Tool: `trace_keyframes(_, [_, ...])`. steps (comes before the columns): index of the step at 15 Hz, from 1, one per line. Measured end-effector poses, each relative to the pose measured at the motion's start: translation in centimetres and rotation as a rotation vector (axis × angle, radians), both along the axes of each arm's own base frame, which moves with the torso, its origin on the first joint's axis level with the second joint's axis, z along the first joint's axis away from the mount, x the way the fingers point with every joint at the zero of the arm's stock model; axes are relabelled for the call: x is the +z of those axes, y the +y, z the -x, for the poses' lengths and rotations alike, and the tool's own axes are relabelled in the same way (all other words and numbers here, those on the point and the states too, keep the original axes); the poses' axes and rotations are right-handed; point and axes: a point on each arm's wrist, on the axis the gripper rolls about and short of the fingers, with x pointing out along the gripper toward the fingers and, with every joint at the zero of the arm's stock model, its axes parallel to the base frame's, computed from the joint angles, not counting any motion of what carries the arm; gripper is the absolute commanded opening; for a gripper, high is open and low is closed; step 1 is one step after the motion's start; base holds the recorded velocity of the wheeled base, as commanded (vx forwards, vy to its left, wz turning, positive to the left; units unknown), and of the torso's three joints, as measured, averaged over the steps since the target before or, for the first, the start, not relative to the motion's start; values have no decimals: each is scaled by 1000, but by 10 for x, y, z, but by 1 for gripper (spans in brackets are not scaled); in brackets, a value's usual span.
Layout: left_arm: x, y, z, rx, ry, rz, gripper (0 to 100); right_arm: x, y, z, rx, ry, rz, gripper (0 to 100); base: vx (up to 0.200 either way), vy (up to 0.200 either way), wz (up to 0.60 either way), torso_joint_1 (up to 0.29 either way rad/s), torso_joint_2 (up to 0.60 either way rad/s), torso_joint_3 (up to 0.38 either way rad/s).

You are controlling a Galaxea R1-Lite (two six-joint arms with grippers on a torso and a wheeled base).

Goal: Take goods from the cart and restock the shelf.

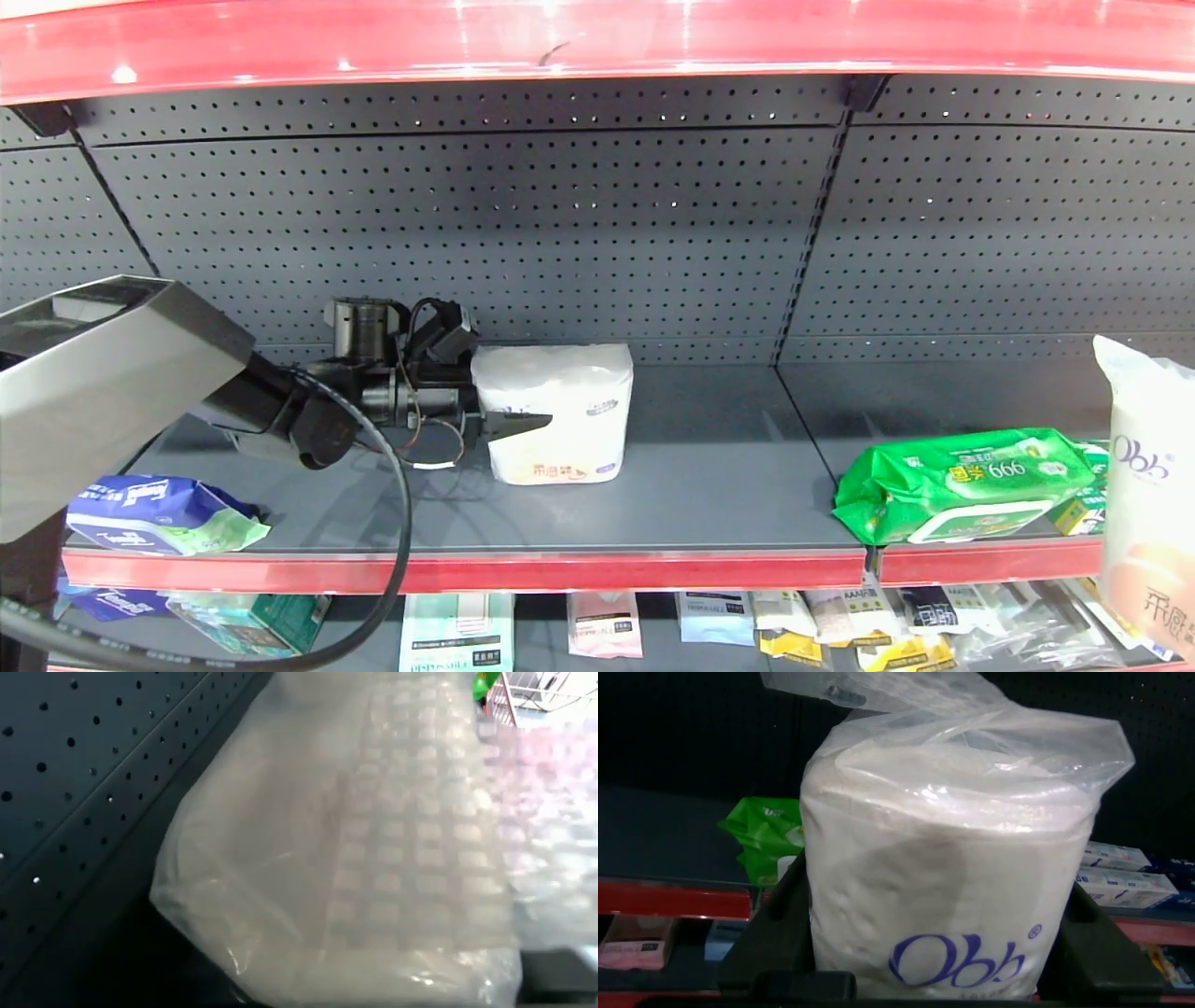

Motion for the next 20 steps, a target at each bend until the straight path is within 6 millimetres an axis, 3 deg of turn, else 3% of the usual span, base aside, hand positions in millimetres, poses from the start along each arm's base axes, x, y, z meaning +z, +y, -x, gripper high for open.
trace_keyframes(6, [-1,6,26,-32,61,4,0,-1,0,-1,-1,6,0,0,0,0,0,0,0,0])
trace_keyframes(12, [4,29,54,-34,57,20,0,1,0,-3,1,11,0,0,0,0,0,0,0,0])
trace_keyframes(20, [-10,41,61,-43,40,34,0,2,0,-5,0,15,0,0,0,0,0,0,0,0])
